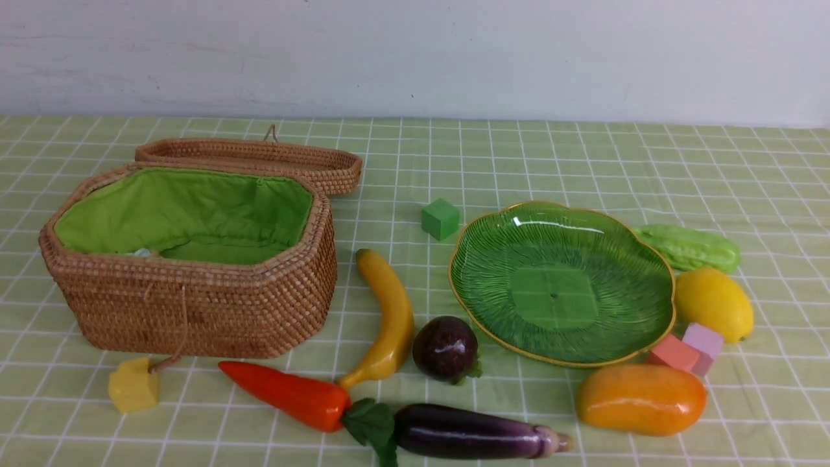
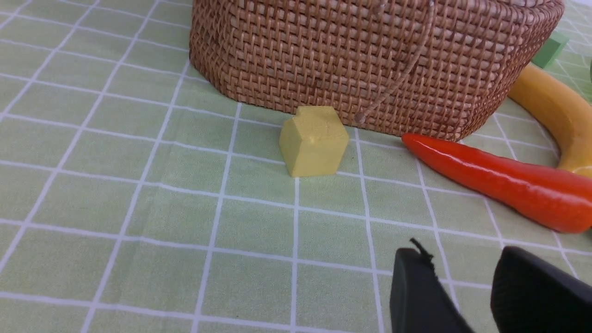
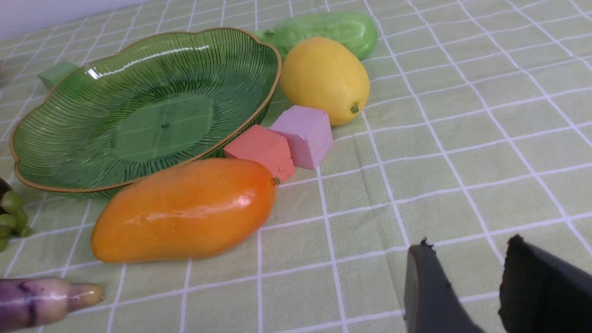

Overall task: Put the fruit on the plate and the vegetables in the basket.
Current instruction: Use the left arm to grab a carrot and put it into the left basket

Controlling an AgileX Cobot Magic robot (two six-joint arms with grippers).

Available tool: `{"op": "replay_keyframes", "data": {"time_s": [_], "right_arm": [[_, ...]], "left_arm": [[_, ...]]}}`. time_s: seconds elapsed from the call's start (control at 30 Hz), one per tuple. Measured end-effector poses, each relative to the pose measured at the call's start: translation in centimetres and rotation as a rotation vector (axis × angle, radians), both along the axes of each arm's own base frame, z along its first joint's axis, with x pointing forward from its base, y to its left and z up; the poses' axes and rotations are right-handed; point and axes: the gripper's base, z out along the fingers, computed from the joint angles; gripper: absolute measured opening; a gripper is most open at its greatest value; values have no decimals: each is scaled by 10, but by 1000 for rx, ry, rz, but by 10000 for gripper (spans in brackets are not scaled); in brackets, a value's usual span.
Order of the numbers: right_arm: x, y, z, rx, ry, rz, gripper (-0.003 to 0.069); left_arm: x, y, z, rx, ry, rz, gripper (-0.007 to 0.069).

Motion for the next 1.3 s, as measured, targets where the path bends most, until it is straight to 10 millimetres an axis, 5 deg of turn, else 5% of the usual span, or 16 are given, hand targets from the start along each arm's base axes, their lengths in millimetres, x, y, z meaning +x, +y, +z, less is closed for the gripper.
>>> {"op": "replay_keyframes", "data": {"time_s": [0.3,0.53,0.83,0.97,1.1,1.3], "right_arm": [[0,0,0,0,0,0,242],[0,0,0,-2,0,0,242],[0,0,1,6,-15,-1,242],[2,4,5,235,-84,-20,242],[4,6,17,565,-207,-49,242],[5,5,23,654,-273,-58,224]], "left_arm": [[3,0,14,-87,-145,16,239],[4,2,32,-427,-318,80,239],[4,5,35,-761,-327,139,239],[1,0,48,-770,-299,80,207],[-7,-8,78,-694,-311,-21,66],[-8,-17,108,-495,-257,-129,-13]]}}
